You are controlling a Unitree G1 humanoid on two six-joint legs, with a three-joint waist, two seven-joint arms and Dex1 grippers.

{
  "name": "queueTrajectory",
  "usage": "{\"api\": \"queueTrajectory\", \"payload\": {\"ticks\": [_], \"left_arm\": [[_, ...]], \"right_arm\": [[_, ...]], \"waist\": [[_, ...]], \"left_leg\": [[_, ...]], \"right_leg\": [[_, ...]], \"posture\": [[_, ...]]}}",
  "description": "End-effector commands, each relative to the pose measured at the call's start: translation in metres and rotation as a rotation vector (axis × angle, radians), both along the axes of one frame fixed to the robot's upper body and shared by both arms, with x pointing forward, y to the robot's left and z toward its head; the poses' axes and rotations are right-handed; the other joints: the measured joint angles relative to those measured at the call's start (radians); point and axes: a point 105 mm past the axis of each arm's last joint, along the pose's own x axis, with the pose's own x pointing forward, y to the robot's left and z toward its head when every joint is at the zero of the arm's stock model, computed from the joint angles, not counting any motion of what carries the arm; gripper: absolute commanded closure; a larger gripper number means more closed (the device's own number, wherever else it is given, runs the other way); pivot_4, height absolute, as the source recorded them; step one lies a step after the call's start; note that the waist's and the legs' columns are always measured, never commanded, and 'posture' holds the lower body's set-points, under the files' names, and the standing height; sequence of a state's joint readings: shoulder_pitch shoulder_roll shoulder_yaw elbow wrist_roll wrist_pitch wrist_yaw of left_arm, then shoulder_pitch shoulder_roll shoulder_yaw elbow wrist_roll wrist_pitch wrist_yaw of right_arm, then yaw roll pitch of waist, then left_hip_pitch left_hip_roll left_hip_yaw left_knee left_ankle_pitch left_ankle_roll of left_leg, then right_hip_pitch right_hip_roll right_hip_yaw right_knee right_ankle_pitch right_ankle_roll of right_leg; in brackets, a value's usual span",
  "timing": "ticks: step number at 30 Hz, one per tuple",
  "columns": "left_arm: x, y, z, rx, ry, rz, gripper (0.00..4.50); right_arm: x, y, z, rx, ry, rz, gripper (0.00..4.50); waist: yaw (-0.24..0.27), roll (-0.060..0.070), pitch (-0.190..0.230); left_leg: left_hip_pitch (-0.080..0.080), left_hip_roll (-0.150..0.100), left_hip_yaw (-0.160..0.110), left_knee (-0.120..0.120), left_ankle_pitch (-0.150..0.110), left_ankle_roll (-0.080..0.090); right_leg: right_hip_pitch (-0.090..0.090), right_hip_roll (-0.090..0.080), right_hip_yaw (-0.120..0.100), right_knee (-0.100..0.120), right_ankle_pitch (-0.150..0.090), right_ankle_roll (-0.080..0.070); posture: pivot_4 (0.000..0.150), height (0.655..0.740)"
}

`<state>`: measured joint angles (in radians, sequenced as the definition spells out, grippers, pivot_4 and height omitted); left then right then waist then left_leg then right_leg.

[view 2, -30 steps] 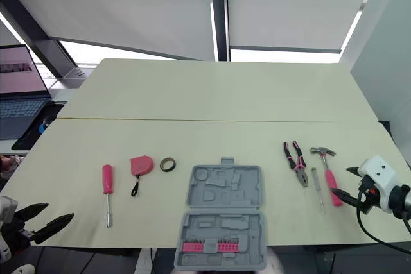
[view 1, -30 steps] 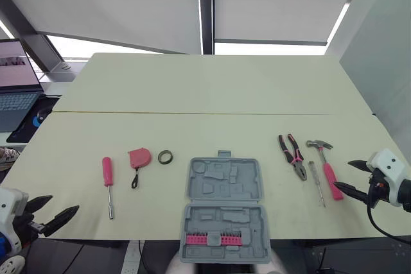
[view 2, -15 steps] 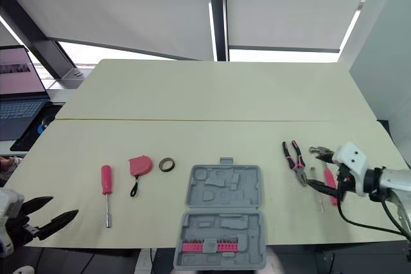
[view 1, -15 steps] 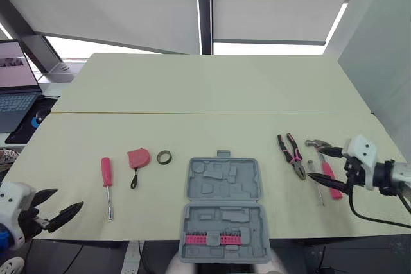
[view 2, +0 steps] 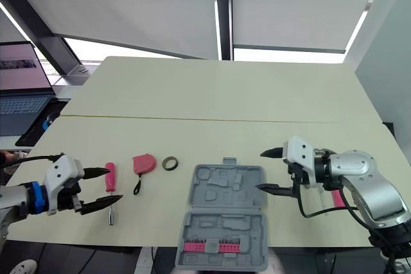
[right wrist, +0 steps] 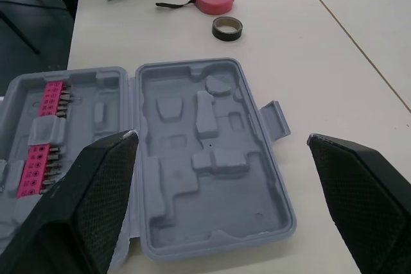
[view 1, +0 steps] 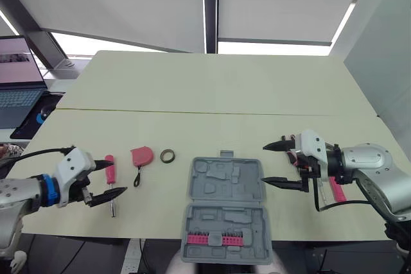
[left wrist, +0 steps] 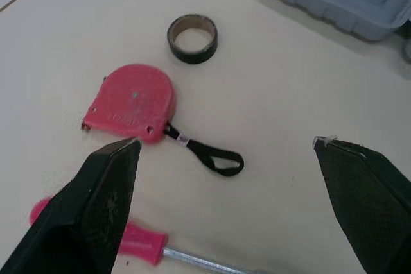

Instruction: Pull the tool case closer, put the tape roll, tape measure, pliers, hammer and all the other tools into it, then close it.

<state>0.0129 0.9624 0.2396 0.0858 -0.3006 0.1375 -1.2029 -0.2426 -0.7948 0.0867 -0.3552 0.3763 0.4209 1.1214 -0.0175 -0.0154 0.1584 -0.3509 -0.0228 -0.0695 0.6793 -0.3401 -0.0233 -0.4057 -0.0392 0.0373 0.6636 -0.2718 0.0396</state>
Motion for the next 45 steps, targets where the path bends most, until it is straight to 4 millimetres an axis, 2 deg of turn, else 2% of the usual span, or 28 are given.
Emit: {"api": "queueTrajectory", "payload": {"ticks": [1,5,8,15,25,36,39,42,43,45], "left_arm": [[0.007,-0.012,0.0,0.018,0.001,-0.094,0.84],[0.019,-0.023,-0.008,0.024,0.005,-0.16,0.84],[0.035,-0.033,-0.016,0.033,0.005,-0.198,0.84],[0.06,-0.05,-0.021,0.057,0.011,-0.261,0.84],[0.067,-0.057,-0.037,0.117,0.04,-0.283,0.84],[0.073,-0.06,-0.045,0.154,0.031,-0.283,0.84],[0.076,-0.062,-0.046,0.168,0.033,-0.282,1.38],[0.079,-0.061,-0.048,0.187,0.034,-0.273,2.29],[0.079,-0.061,-0.049,0.192,0.034,-0.272,2.73],[0.08,-0.062,-0.05,0.196,0.032,-0.274,3.2]], "right_arm": [[-0.007,0.008,0.007,0.022,-0.028,0.016,0.0],[-0.012,0.015,0.007,0.037,-0.03,0.013,0.0],[-0.015,0.022,0.008,0.057,-0.025,0.014,0.0],[-0.021,0.029,0.009,0.083,-0.009,0.001,0.0],[-0.022,0.033,0.007,0.095,0.011,-0.016,0.0],[-0.023,0.034,0.005,0.096,0.021,-0.015,0.0],[-0.023,0.034,0.004,0.089,0.021,-0.016,0.0],[-0.023,0.033,0.004,0.089,0.022,-0.019,0.0],[-0.023,0.033,0.004,0.088,0.022,-0.019,0.0],[-0.023,0.033,0.004,0.089,0.021,-0.021,0.0]], "waist": [[0.0,0.0,0.0],[-0.008,0.0,0.0],[-0.009,0.0,0.0],[-0.009,-0.001,0.0],[-0.012,-0.001,0.0],[-0.012,-0.001,0.0],[-0.011,-0.001,0.0],[-0.011,-0.001,0.0],[-0.011,-0.001,0.0],[-0.012,-0.001,0.0]], "left_leg": [[0.0,0.0,0.0,0.0,0.0,0.0],[0.0,0.0,0.001,0.0,0.0,0.0],[0.0,0.0,0.0,0.001,0.0,0.0],[-0.001,-0.001,0.001,0.002,0.0,0.0],[-0.001,-0.001,0.0,0.002,0.0,0.001],[-0.002,-0.001,0.0,0.002,0.0,0.001],[-0.002,-0.001,0.0,0.002,0.0,0.001],[-0.002,-0.001,0.0,0.003,0.0,0.001],[-0.002,-0.001,0.0,0.003,0.0,0.001],[-0.002,-0.001,0.0,0.003,0.0,0.001]], "right_leg": [[0.0,0.0,0.0,0.0,0.0,0.0],[0.0,0.0,0.0,0.0,0.0,0.0],[0.0,0.001,0.0,0.001,0.0,0.0],[-0.001,0.002,-0.003,0.001,0.0,0.0],[-0.001,0.002,-0.002,0.002,0.0,0.0],[-0.001,0.002,-0.003,0.001,0.0,0.0],[-0.001,0.002,-0.003,0.002,0.0,0.0],[-0.001,0.002,-0.003,0.002,0.0,0.0],[-0.001,0.002,-0.003,0.002,0.0,0.0],[-0.001,0.002,-0.003,0.002,0.0,0.0]], "posture": [[0.15,0.74],[0.15,0.74],[0.15,0.74],[0.15,0.74],[0.15,0.74],[0.15,0.74],[0.15,0.74],[0.15,0.74],[0.15,0.74],[0.15,0.74]]}}
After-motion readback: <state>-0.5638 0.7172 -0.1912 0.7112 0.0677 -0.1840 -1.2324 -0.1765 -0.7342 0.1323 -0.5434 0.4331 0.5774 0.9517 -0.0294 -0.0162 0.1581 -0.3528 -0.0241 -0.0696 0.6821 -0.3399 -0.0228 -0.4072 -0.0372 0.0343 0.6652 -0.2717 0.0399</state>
